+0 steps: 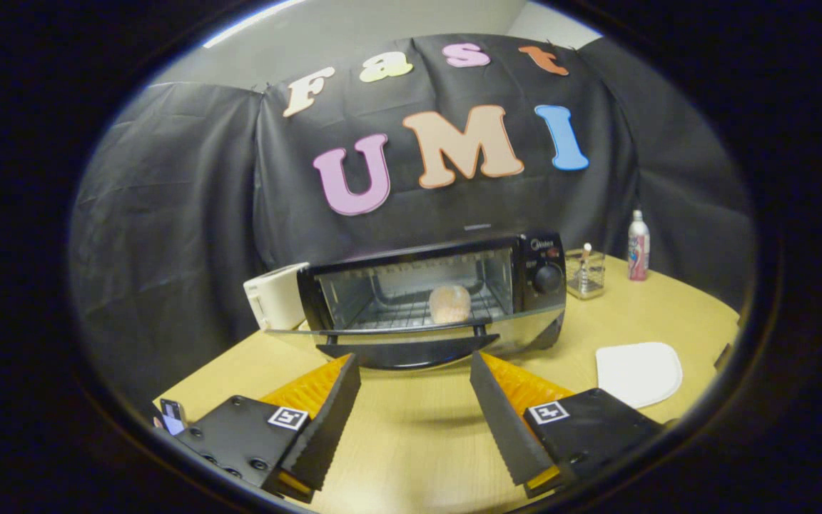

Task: Open the toaster oven, put the food inside, and close the toaster oven door.

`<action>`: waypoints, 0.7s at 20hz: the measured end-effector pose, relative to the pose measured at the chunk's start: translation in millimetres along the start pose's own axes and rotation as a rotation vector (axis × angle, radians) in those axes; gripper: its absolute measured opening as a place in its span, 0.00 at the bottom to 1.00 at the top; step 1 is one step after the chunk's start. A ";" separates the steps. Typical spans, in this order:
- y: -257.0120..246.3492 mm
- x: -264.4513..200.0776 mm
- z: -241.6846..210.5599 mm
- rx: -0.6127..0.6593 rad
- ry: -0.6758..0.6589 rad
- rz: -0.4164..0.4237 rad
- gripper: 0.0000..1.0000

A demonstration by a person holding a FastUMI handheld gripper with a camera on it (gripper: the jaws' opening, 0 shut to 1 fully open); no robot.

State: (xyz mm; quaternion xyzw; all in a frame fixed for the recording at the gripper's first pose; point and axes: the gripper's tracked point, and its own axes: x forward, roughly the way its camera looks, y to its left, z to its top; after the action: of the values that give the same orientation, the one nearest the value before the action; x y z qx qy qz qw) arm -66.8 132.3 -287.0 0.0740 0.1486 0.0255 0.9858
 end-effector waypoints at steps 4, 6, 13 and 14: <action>2.4 19.7 30.0 -0.037 -0.063 -0.010 0.97; 5.0 31.0 30.0 -0.049 -0.053 -0.010 0.97; -0.5 72.9 13.9 -0.055 0.013 -0.037 0.97; -0.6 76.6 13.0 -0.051 0.014 -0.038 0.97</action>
State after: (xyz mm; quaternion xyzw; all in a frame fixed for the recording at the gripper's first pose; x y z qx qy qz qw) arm 10.2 135.4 -297.0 0.0458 0.1562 0.0109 0.9866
